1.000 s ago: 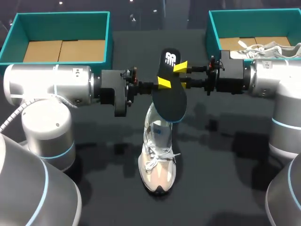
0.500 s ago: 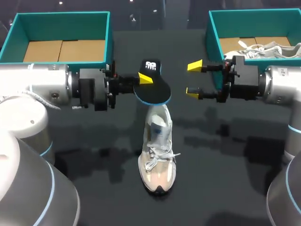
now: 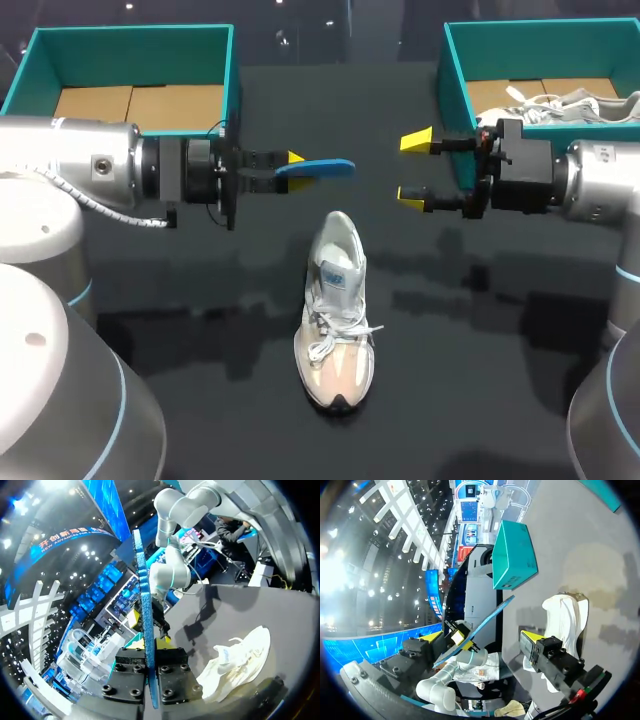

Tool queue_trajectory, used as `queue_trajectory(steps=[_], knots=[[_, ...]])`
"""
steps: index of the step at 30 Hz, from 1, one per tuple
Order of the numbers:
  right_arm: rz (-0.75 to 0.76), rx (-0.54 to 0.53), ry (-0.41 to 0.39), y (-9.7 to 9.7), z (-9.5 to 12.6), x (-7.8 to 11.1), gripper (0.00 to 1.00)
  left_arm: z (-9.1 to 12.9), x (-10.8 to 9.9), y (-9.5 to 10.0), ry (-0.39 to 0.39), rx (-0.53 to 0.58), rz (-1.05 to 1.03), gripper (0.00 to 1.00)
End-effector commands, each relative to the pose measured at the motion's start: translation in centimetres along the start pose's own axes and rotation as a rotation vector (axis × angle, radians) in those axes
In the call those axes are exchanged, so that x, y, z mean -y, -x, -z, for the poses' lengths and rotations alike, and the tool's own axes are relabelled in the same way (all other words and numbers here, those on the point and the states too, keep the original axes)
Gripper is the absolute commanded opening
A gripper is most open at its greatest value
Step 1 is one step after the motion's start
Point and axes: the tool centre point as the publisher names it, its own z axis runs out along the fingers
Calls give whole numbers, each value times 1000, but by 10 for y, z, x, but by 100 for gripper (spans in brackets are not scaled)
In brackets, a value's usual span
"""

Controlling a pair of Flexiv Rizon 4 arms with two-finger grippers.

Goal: Take the shoe out of the shoebox, open the shoe tongue, remove and reinsert the insole, then place the shoe into the shoebox

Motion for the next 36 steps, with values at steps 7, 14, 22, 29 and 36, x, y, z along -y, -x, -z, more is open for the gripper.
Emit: queue_trajectory(steps=[7,14,22,29,36], knots=[[0,3,2,0,0,2,100,-4,19,8,51,20,257,0],[0,3,2,0,0,2,100,4,46,12,106,45,592,0],[0,3,2,0,0,2,100,8,58,9,138,43,921,0],[0,3,2,0,0,2,100,6,54,9,146,37,1141,0],[0,3,2,0,0,2,100,4,50,15,104,-5,1360,0]])
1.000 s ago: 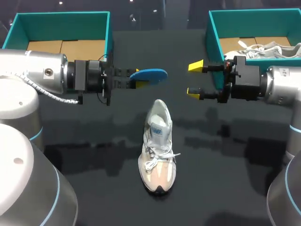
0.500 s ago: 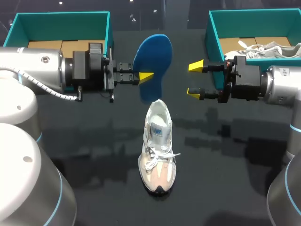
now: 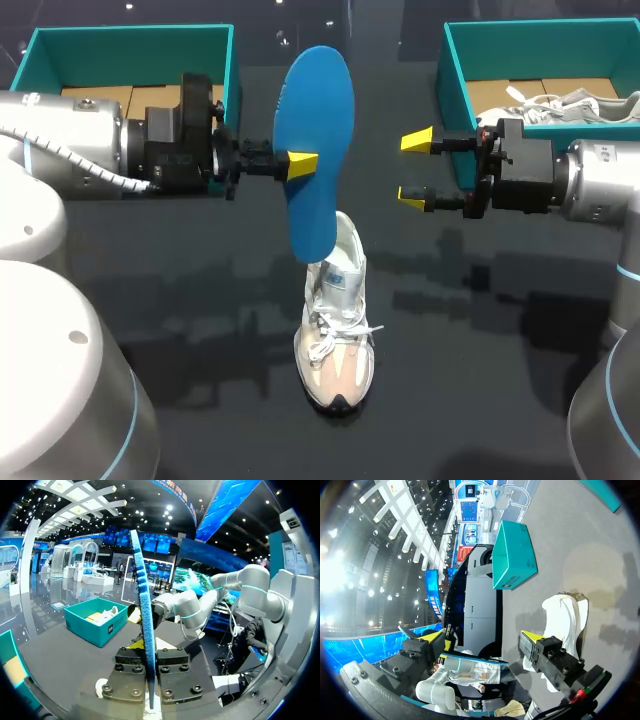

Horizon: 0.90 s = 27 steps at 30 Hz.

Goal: Take the shoe out of the shoebox, open the shoe tongue, remove and reinsert the insole, then place the shoe into the shoebox

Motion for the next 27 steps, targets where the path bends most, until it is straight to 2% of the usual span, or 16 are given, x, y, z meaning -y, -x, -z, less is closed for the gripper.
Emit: queue_trajectory(steps=[1,5,15,23,27], knots=[[0,2,2,0,0,1,100,-5,7,10,37,-67,335,0],[0,2,2,0,0,1,100,-7,10,20,39,-90,455,0],[0,2,2,0,0,1,100,-9,15,37,46,-240,757,0],[0,2,2,0,0,1,100,-18,9,48,42,-264,930,0],[0,2,2,0,0,1,100,-23,2,52,22,-238,975,0]])
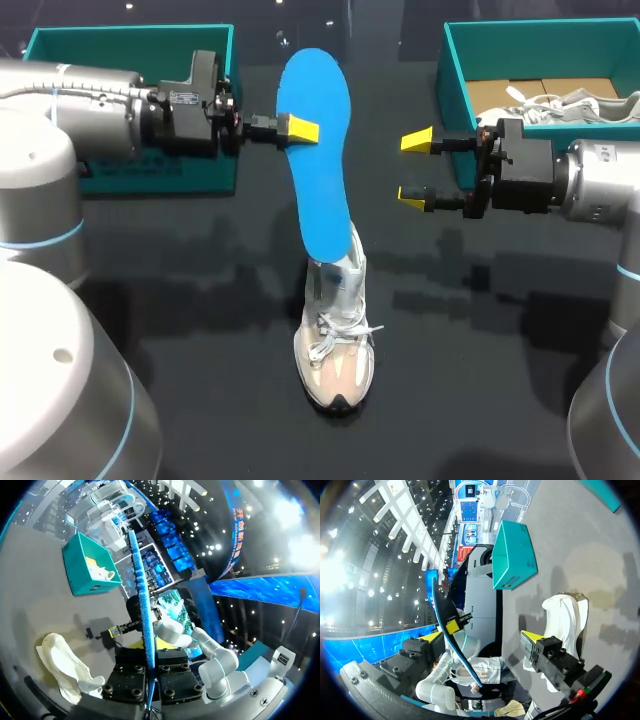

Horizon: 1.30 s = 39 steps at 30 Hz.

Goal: Take the shoe out of the shoebox, open the shoe tongue, remove and reinsert the insole, then place the shoe into the shoebox

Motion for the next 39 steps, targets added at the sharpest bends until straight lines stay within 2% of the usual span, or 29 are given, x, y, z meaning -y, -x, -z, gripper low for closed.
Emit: queue_trajectory(steps=[1,14,18,25,32,39], knots=[[0,2,2,0,0,1,100,-10,3,15,-16,-16,108,0],[8,19,0,-1,0,0,100,-15,5,42,-23,-34,267,0],[42,156,0,-16,2,-2,100,-17,5,49,-25,-36,310,0],[74,454,-15,-57,1,-8,100,-19,7,56,-29,-17,356,0],[100,799,11,-89,-19,-6,100,-19,7,56,-29,-17,356,0],[112,1106,-33,-116,-48,0,100,-19,7,56,-29,-17,356,0]])
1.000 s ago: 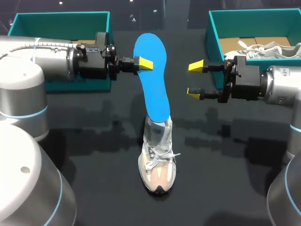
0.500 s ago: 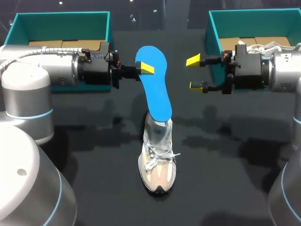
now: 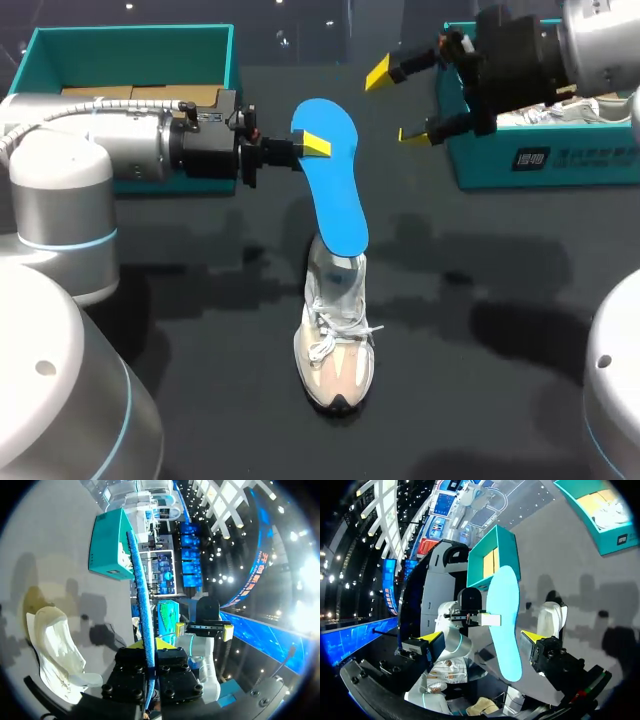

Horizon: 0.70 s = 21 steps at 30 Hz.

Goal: Take the shoe out of the shoebox, open the shoe tongue, remove and reinsert the insole, then place the shoe into the shoebox

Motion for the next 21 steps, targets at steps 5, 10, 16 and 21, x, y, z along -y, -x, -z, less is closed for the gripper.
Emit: queue_trajectory(steps=[5,10,16,21], knots=[[31,782,-58,-45,-17,1,100,-1,1,0,1,1,0,0],[48,909,-72,-57,-23,7,100,-1,1,0,1,1,0,0],[72,1023,-91,-62,-25,12,100,-1,1,0,1,1,0,0],[109,1094,-86,-69,-25,17,100,-1,1,0,1,1,0,0]])
